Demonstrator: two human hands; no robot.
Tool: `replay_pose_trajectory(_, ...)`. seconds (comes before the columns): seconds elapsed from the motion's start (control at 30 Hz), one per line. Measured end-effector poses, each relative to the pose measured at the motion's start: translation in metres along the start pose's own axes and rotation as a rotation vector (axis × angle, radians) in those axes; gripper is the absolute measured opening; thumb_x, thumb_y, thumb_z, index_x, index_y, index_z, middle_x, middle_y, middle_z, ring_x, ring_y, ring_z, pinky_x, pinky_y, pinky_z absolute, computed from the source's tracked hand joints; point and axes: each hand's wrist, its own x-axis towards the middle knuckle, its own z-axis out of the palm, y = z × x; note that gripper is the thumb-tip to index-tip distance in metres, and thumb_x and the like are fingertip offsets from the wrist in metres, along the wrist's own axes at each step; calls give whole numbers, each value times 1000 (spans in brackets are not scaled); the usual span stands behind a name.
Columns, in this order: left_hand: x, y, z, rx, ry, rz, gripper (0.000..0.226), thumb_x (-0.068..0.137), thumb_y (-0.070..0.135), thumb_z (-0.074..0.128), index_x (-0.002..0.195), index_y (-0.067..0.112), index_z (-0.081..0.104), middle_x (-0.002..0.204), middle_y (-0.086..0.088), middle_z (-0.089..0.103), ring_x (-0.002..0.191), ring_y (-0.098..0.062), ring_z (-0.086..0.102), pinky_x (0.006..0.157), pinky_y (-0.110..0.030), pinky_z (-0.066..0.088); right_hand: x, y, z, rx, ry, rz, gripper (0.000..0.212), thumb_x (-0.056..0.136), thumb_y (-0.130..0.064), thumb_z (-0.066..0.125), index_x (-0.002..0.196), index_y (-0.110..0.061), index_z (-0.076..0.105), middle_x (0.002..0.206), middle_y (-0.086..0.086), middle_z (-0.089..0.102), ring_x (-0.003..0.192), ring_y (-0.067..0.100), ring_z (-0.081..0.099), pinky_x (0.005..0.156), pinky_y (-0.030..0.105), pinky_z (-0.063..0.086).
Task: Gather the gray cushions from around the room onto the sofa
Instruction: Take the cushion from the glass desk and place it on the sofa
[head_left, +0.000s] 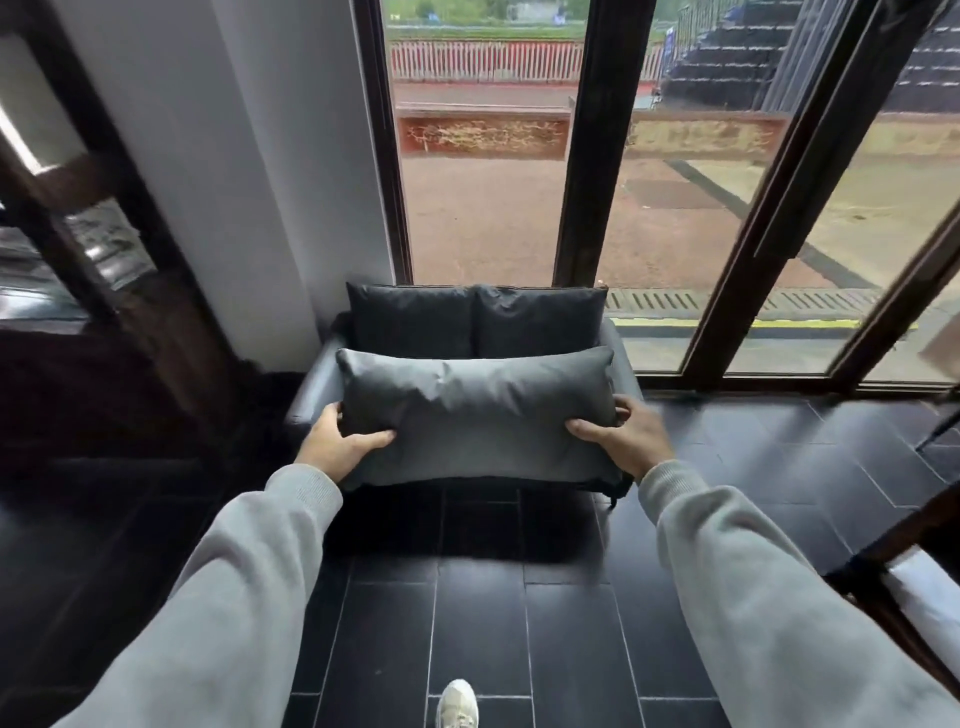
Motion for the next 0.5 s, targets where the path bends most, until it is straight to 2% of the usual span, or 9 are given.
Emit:
replay_pose_trajectory(0.1, 65, 4, -3, -27, 20, -6, 89, 72, 31, 94, 146, 18, 48, 129, 0, 65, 119, -23, 66, 105, -45, 54, 62, -9, 33, -2, -14, 5, 80, 65, -34, 101, 133, -16, 65, 111, -3, 73, 97, 9, 70, 94, 34, 59)
replay_pose_trajectory(0.17, 105, 13, -6, -47, 15, -14, 83, 70, 27, 95, 140, 20, 52, 120, 5, 67, 117, -22, 67, 104, -45, 54, 101, -14, 54, 22, -27, 32, 81, 64, -32, 102, 133, -14, 64, 114, 0, 74, 101, 14, 72, 96, 38, 60)
replay_pose_trajectory(0.27, 162, 28, -11, -84, 36, -34, 92, 60, 28, 95, 140, 19, 52, 125, -2, 66, 117, -25, 66, 102, -48, 55, 158, -26, 80, 38, -47, 65, 86, 62, -33, 103, 135, -13, 63, 117, 2, 74, 105, 19, 72, 98, 44, 60)
replay_pose_trajectory(0.33, 197, 36, -12, -106, 59, -24, 81, 65, 20, 96, 135, 22, 54, 125, -3, 66, 112, -21, 67, 95, -42, 57, 192, -34, 94, 31, -57, 63, 90, 59, -37, 103, 136, -14, 62, 120, 2, 73, 108, 19, 72, 98, 45, 60)
replay_pose_trajectory(0.4, 226, 40, -11, -122, 68, -22, 69, 72, 14, 94, 127, 25, 54, 118, 4, 67, 108, -17, 68, 84, -33, 57, 222, -39, 106, 16, -65, 67, 93, 59, -38, 103, 138, -13, 61, 125, 4, 71, 111, 21, 70, 100, 45, 59)
replay_pose_trajectory(0.5, 260, 40, -5, -124, 91, -51, 74, 73, 15, 94, 135, 20, 54, 117, 6, 66, 110, -18, 67, 88, -35, 57, 270, -45, 123, -6, -101, 70, 91, 60, -37, 103, 137, -13, 61, 124, 3, 71, 112, 22, 70, 101, 47, 59)
